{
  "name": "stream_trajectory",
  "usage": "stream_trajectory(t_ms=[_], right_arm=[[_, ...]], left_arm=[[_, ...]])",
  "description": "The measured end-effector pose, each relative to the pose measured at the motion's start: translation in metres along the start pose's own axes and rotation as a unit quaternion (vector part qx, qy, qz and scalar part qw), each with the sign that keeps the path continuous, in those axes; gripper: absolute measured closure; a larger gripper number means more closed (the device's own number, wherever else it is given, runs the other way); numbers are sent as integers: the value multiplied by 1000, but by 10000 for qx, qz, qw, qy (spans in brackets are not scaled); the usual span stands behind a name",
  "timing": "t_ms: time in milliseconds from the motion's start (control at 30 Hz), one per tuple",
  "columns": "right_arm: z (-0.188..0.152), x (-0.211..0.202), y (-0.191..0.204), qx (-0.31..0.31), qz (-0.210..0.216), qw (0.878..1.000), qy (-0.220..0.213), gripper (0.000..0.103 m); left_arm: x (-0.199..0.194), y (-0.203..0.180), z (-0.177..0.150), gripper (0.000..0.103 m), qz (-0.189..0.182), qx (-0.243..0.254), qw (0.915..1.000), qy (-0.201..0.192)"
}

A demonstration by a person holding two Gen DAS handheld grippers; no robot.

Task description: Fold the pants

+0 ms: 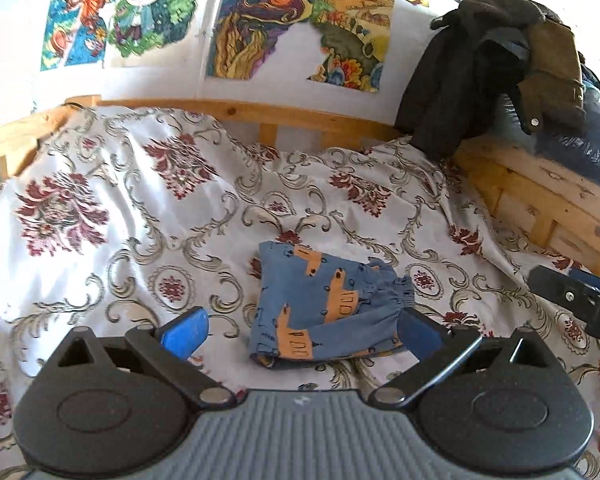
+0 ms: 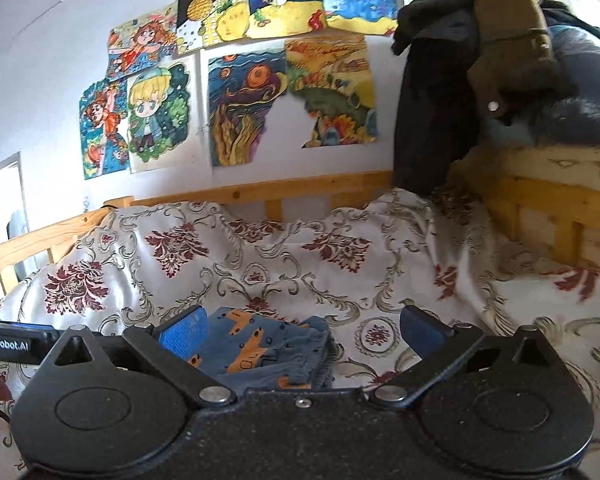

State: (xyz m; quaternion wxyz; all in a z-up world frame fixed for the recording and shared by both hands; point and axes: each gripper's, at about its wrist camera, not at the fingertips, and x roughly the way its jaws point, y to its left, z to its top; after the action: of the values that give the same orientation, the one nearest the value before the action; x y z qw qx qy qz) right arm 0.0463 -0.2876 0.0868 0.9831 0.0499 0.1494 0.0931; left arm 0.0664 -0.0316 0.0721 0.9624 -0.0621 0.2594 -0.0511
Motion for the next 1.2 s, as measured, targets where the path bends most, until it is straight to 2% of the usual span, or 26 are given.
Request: stream_trajectory(t_ms=[233, 367, 633, 967, 1200], right_arm=[[-17, -18, 4, 186, -228, 9996, -1, 1], [-33, -23, 9, 262, -273, 9991, 166, 1], [-50, -13, 17, 115, -316, 9982, 495, 1], [-53, -7, 18, 120, -187, 9974, 684, 1], [-52, -7, 18, 111, -187, 9972, 712, 1]], left_arm=[[-17, 1, -12, 0, 318, 264, 9991, -57], [-19, 1, -28, 0, 494, 504, 9975, -78], [-14, 8, -50, 0, 496, 536, 9973, 53], [-10, 14, -49, 0, 545, 376, 9977, 143], [-10, 10, -49, 0, 537, 474, 9974, 126]])
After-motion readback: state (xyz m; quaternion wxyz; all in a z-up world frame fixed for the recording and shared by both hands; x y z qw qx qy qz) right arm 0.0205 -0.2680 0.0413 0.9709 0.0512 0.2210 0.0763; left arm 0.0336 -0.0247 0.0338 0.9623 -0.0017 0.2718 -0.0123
